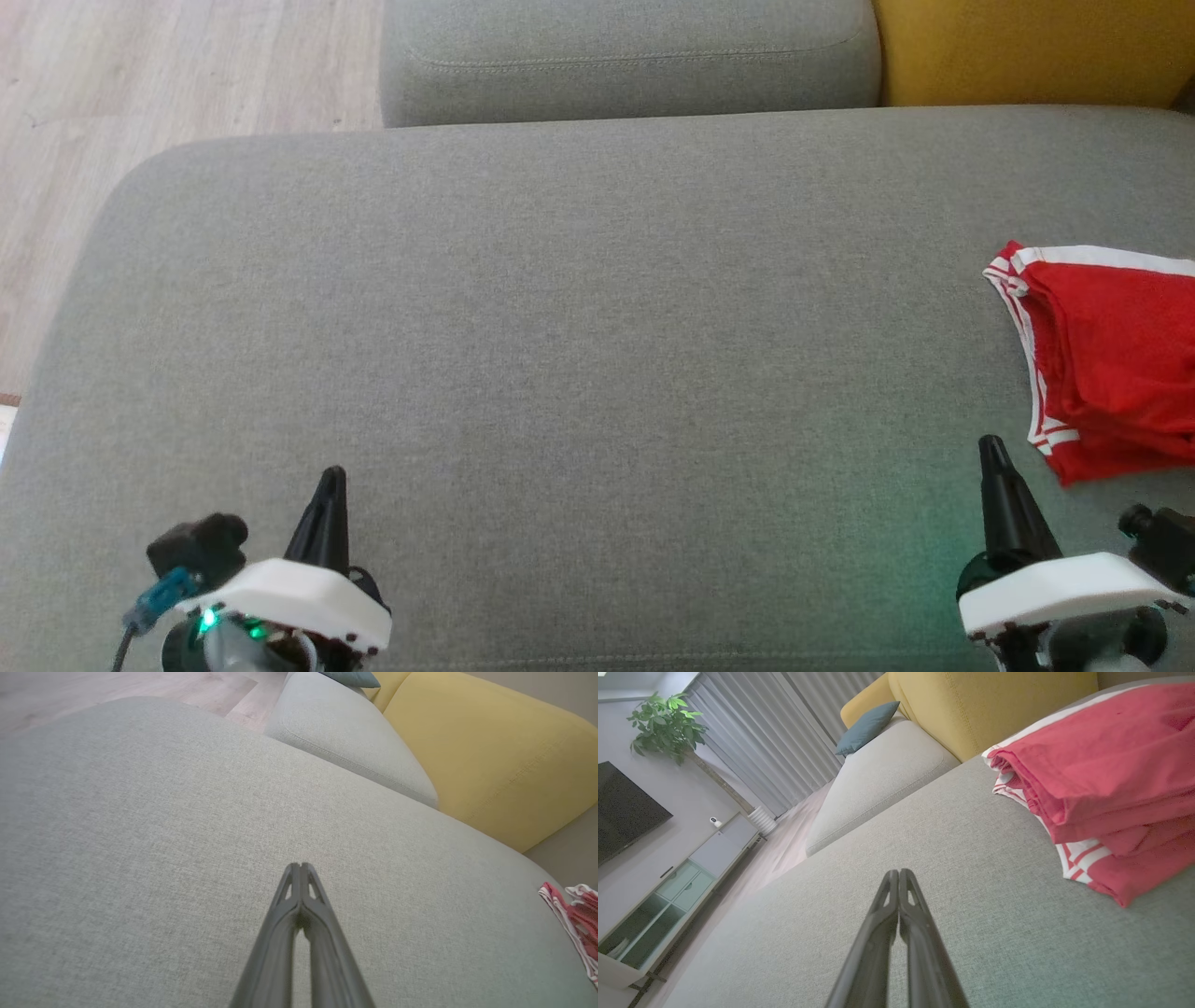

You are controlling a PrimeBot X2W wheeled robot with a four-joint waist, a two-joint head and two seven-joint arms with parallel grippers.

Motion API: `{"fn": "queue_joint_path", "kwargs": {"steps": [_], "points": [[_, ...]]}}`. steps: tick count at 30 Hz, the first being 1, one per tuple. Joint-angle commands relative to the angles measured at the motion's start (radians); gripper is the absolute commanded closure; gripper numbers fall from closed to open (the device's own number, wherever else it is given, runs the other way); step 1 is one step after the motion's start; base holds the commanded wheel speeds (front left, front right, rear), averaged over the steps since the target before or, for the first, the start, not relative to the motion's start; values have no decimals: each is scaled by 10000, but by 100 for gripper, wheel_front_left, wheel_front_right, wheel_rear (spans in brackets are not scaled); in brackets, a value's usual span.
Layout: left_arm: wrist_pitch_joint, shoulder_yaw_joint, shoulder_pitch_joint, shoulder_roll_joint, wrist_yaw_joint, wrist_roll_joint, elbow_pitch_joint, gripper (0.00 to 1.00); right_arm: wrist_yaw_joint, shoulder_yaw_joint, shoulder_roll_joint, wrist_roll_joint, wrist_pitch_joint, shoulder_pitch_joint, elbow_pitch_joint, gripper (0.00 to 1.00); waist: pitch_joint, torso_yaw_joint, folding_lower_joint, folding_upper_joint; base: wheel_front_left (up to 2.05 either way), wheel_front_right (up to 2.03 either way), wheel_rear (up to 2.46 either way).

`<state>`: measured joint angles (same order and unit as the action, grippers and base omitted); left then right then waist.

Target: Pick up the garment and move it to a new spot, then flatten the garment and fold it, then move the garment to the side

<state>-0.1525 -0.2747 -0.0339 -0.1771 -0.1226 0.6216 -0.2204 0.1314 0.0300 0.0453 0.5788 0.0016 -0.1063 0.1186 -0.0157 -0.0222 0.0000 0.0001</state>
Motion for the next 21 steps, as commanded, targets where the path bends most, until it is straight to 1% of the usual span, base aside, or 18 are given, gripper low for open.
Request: {"fn": "queue_joint_path", "kwargs": {"steps": [1,21], "points": [[38,326,597,-15,114,322,292,100,-2,-16,186,368,54,514,-242,100,2,4,0,-1,0,0,0],[559,1047,776,201,688,2690,184,100,-3,65,241,2825,208,889,107,100,31,56,0,-1,0,0,0]]}}
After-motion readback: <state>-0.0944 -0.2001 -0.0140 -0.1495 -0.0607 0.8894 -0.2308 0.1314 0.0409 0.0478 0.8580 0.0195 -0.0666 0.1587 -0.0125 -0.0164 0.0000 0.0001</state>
